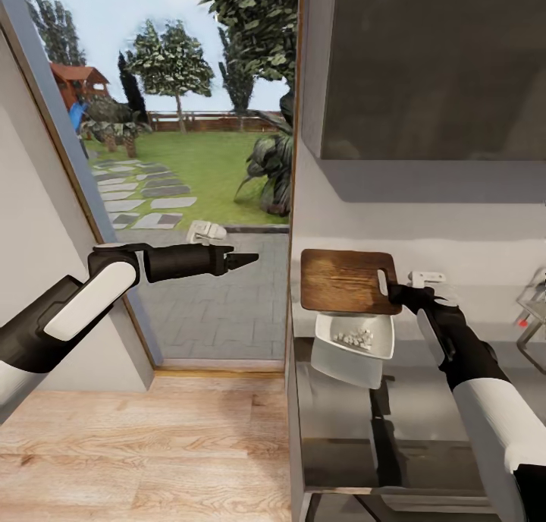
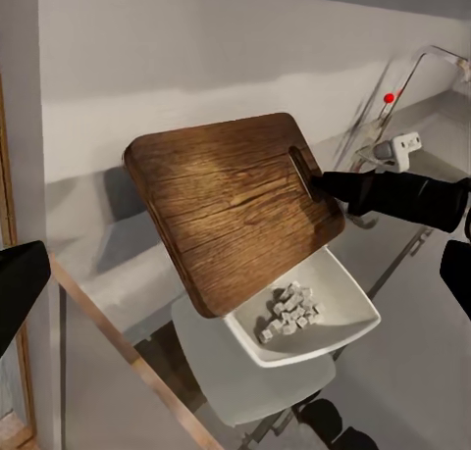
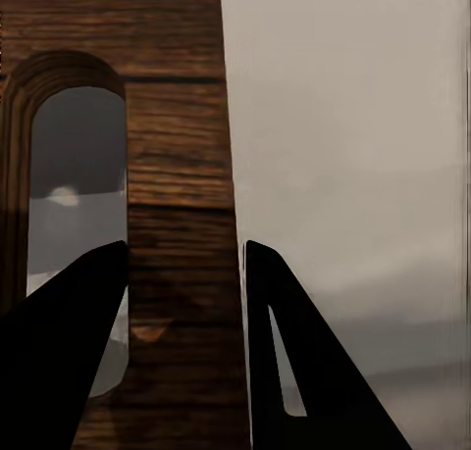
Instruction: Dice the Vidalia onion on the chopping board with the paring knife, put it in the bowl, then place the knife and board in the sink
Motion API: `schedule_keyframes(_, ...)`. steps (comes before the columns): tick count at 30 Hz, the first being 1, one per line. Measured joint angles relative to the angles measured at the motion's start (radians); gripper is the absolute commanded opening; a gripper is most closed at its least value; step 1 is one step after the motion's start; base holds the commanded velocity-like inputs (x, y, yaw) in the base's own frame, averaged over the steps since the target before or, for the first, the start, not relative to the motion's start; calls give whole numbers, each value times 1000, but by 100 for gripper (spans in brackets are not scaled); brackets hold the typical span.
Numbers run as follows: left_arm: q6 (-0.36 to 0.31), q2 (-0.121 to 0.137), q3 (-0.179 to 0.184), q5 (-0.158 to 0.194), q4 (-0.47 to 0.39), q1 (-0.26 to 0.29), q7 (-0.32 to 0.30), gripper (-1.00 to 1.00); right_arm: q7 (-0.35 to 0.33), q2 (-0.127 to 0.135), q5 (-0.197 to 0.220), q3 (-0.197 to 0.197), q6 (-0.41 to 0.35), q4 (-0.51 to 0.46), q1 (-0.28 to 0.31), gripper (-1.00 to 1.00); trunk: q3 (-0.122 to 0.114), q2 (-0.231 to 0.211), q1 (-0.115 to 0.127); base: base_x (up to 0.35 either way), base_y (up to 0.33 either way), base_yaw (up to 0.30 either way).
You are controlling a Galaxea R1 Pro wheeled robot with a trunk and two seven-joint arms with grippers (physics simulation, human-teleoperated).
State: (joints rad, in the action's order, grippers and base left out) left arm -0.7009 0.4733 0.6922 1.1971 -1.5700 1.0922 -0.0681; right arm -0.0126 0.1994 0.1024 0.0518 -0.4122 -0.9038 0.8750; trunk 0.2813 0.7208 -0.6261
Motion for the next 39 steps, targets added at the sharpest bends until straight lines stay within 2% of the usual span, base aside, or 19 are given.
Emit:
schedule_keyframes(1,0,-1,0,-1,0,0,0,100,0,1,1,0,-5,-7,0,-100,0,0,0,-126,-237,0)
schedule_keyframes(2,0,-2,0,0,-1,0,0,100,1,1,4,1,-49,-41,0,-100,0,0,0,-134,-249,0)
schedule_keyframes(4,0,-3,0,-1,-1,0,0,100,1,1,1,0,-89,-57,0,-100,0,0,0,-140,-258,0)
schedule_keyframes(16,0,-3,3,-1,-1,0,0,100,2,3,0,0,-146,-71,1,-100,0,0,0,-151,-271,0)
schedule_keyframes(21,0,-3,4,-1,-1,0,0,100,9,3,-1,1,-253,-73,6,-100,0,0,0,-109,-290,0)
schedule_keyframes(22,0,-3,4,-1,-1,0,0,100,12,3,-1,1,-296,-75,6,-100,0,0,0,-84,-295,0)
schedule_keyframes(29,0,-4,4,-1,0,0,1,100,17,3,-2,2,-376,-121,8,-100,0,0,0,-21,-308,0)
schedule_keyframes(32,0,-5,4,-2,1,0,1,100,17,3,-2,2,-403,-137,8,-100,0,0,0,-1,-314,0)
schedule_keyframes(38,0,-5,4,-3,1,0,1,100,18,3,-2,6,-410,-167,8,-100,0,0,0,0,-264,0)
schedule_keyframes(39,0,-10,6,-3,5,0,2,100,13,9,-17,0,-415,-173,2,-100,0,0,0,0,0,0)
